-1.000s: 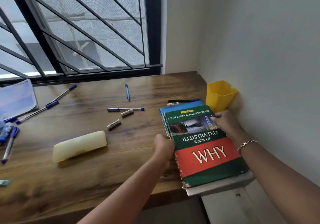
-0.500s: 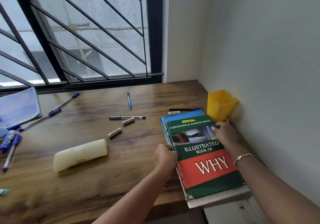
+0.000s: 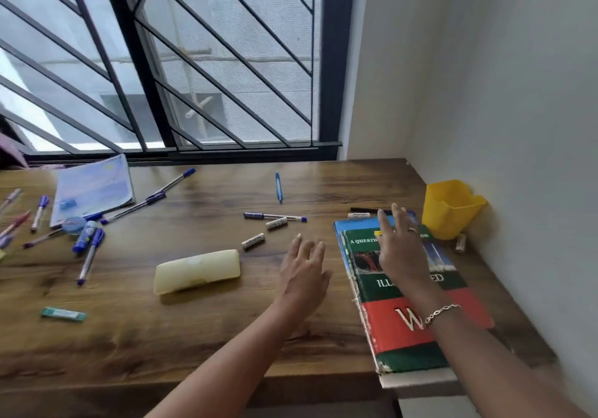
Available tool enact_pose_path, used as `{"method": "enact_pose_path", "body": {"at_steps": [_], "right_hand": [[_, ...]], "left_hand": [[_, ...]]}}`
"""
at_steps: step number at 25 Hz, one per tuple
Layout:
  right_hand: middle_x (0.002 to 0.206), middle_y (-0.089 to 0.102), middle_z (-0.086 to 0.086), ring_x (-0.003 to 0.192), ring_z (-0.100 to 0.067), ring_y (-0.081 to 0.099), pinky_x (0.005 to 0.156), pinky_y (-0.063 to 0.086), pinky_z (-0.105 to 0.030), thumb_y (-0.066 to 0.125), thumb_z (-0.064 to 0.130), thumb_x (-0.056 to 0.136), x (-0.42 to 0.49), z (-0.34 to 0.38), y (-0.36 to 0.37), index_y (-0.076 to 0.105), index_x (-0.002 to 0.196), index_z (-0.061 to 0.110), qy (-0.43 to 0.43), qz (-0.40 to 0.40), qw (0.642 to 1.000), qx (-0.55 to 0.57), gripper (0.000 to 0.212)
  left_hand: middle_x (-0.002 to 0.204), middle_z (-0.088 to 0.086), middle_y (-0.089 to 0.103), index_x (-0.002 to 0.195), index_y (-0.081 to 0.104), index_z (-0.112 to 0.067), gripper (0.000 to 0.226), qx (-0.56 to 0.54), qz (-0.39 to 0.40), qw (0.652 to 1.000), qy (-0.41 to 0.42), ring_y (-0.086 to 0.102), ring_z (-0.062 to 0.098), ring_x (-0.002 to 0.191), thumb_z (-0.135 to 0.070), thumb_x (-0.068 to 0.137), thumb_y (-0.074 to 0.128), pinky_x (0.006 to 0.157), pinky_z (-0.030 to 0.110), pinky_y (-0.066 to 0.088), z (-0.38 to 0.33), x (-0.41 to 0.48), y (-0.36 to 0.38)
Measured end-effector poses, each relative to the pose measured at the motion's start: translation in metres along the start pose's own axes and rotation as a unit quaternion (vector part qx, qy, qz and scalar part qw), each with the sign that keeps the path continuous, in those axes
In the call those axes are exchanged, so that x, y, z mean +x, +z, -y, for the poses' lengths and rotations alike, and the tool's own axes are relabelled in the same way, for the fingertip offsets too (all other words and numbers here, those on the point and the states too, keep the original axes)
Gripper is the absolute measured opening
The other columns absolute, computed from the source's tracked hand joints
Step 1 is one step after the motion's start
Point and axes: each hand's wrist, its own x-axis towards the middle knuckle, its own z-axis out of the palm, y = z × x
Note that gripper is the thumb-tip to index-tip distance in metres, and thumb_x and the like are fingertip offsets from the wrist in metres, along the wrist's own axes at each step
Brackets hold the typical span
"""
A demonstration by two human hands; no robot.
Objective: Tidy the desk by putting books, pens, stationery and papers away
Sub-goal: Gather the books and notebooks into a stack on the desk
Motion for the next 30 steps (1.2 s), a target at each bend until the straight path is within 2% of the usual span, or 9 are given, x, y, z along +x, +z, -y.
{"method": "enact_pose_path", "body": {"at_steps": [2,4,9,14,16,19,26,28,30], "right_hand": [[0.141,0.038,-0.030,0.133,-0.043,0.036,0.107,0.031,-0.050,0.060,0.000,0.082,-0.004,0.024,0.002,0.044,0.134,-0.001,-0.022,-0.005,1.000,-0.009,0.055],[0.145,0.033,-0.028,0.137,-0.040,0.030,0.111,0.024,-0.047,0.060,0.007,0.085,-0.007,0.051,0.005,0.039,0.139,0.001,-0.043,-0.004,0.999,-0.015,0.058],[0.151,0.020,-0.024,0.141,-0.039,0.018,0.114,0.014,-0.045,0.054,0.038,0.090,-0.017,0.137,0.010,0.026,0.145,0.006,-0.081,0.034,0.996,0.014,0.070],[0.136,0.046,-0.029,0.127,-0.042,0.044,0.103,0.036,-0.052,0.035,0.050,0.084,-0.027,0.238,0.024,0.048,0.133,0.005,-0.102,0.049,0.993,0.013,0.068],[0.131,0.051,-0.029,0.122,-0.043,0.049,0.098,0.040,-0.053,0.031,0.050,0.081,-0.033,0.283,0.029,0.054,0.127,0.004,-0.114,0.063,0.991,0.017,0.070],[0.136,0.045,-0.030,0.129,-0.045,0.041,0.104,0.033,-0.053,0.032,0.050,0.084,-0.042,0.346,0.039,0.049,0.132,0.002,-0.133,0.061,0.988,0.049,0.070],[0.149,0.026,-0.025,0.142,-0.037,0.018,0.116,0.013,-0.044,0.052,0.035,0.091,-0.045,0.461,0.048,0.030,0.144,0.006,-0.170,0.054,0.977,0.113,0.064],[0.149,0.026,-0.024,0.141,-0.037,0.019,0.116,0.013,-0.043,0.054,0.034,0.090,-0.042,0.483,0.052,0.029,0.144,0.006,-0.183,0.063,0.975,0.112,0.065],[0.146,0.033,-0.025,0.137,-0.040,0.027,0.113,0.020,-0.045,0.062,0.029,0.085,-0.036,0.499,0.056,0.034,0.141,0.003,-0.189,0.054,0.971,0.137,0.067]], "left_hand": [[0.159,0.007,0.002,0.150,0.010,-0.019,0.063,0.056,0.006,0.998,0.017,-0.012,0.026,0.146,-0.041,0.098,0.036,0.118,0.040,-0.003,0.019,-0.002,-0.008],[0.158,0.012,-0.005,0.151,0.009,-0.017,0.065,0.094,-0.016,0.995,0.029,-0.016,0.029,0.144,-0.046,0.097,0.031,0.116,0.044,-0.008,0.041,-0.007,-0.014],[0.145,0.019,0.040,0.137,0.046,-0.012,0.075,0.127,-0.010,0.992,0.004,0.023,0.030,0.138,-0.058,0.083,0.024,0.114,0.042,-0.001,0.108,-0.035,-0.042],[0.131,0.012,0.057,0.125,0.056,-0.014,0.072,0.136,0.040,0.989,-0.039,0.055,0.026,0.122,-0.059,0.076,0.029,0.109,0.038,0.003,0.191,-0.076,-0.081],[0.147,0.016,0.038,0.139,0.043,-0.008,0.087,0.106,0.055,0.990,-0.071,0.036,0.031,0.137,-0.061,0.075,0.016,0.110,0.038,-0.008,0.226,-0.097,-0.102],[0.158,0.008,-0.011,0.150,-0.002,-0.014,0.096,0.125,0.018,0.987,-0.099,-0.014,0.023,0.146,-0.066,0.070,-0.006,0.108,0.036,-0.024,0.284,-0.123,-0.126],[0.158,0.009,-0.013,0.150,-0.005,-0.013,0.075,0.136,0.019,0.972,-0.192,-0.015,0.023,0.145,-0.055,0.096,0.024,0.115,0.042,-0.014,0.385,-0.181,-0.183],[0.158,0.009,-0.014,0.150,-0.004,-0.012,0.088,0.129,0.001,0.971,-0.202,-0.016,0.023,0.145,-0.069,0.085,0.008,0.115,0.040,-0.013,0.409,-0.187,-0.192],[0.158,0.010,-0.013,0.150,-0.004,-0.009,0.120,0.090,-0.025,0.976,-0.199,-0.015,0.024,0.145,-0.083,0.056,-0.017,0.117,0.038,-0.007,0.426,-0.190,-0.197]]}}
